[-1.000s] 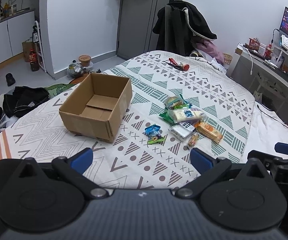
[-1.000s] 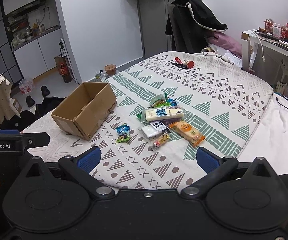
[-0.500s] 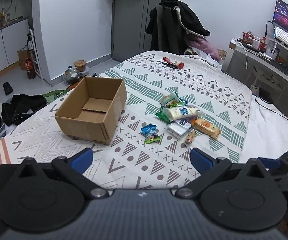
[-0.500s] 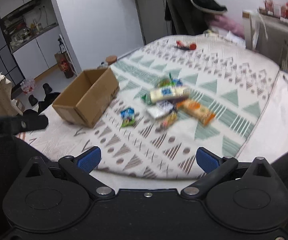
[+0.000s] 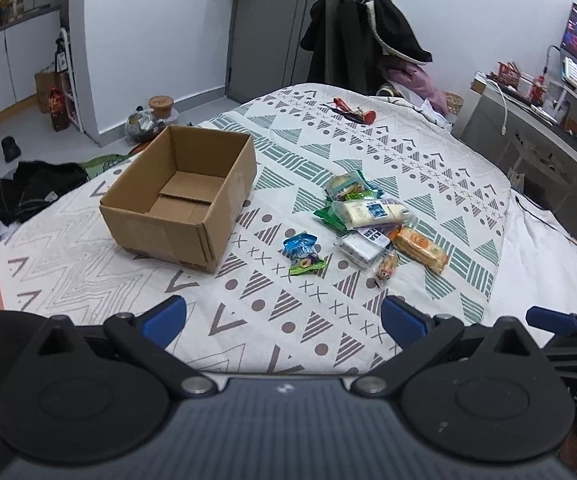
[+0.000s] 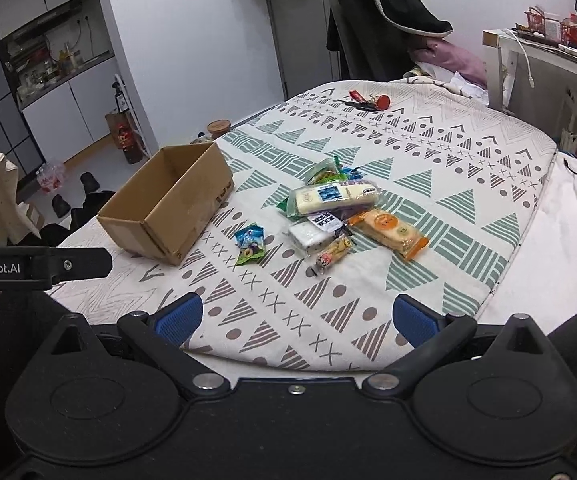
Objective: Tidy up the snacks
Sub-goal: 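Move the left tool to the blue candy packet while the right tool approaches the sausage stick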
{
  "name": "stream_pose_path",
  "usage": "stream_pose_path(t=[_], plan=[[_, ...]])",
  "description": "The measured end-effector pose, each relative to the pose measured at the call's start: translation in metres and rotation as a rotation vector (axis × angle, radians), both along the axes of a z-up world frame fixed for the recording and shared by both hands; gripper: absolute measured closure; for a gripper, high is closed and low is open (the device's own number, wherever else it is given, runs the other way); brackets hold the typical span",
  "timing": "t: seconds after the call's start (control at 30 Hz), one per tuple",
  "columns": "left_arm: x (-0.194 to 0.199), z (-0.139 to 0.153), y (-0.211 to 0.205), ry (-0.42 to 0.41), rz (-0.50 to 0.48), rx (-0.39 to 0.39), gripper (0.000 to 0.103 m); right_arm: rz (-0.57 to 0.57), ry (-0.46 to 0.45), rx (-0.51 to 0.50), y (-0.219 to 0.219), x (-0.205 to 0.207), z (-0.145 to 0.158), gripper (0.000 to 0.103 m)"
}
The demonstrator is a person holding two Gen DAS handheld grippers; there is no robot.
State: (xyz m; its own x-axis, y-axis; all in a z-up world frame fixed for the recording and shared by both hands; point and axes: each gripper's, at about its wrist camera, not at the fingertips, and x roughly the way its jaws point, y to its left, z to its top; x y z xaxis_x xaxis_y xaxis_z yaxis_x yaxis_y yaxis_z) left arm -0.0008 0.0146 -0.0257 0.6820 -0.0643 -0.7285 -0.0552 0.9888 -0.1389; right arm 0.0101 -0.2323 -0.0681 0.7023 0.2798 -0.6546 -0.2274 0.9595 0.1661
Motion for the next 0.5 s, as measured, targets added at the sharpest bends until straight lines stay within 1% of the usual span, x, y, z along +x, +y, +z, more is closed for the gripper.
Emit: stream_pose_path(t=[0.13,0.23,0.4,0.47,0.5], plan=[[0.009,-0.006,0.002,0.018,0.026,0.023,0.000,-0.016,0.013,0.000,-0.001,0.010,-0.002,0.001],[0.016,-0.011,0.004,0.029,0.027,0.013,0.000,-0.032,0.025,0.002,-0.003,0.018,-0.004,0.002],[0.030,-0.017,0.005,0.041,0.027,-0.003,0.001,-0.060,0.057,0.009,-0.007,0.036,-0.011,0.009],[0.035,-0.019,0.007,0.045,0.016,-0.018,0.001,-0.073,0.073,0.015,-0.009,0.043,-0.013,0.013],[0.038,-0.020,0.007,0.045,0.009,-0.024,0.001,-0.077,0.078,0.016,-0.010,0.046,-0.014,0.013]])
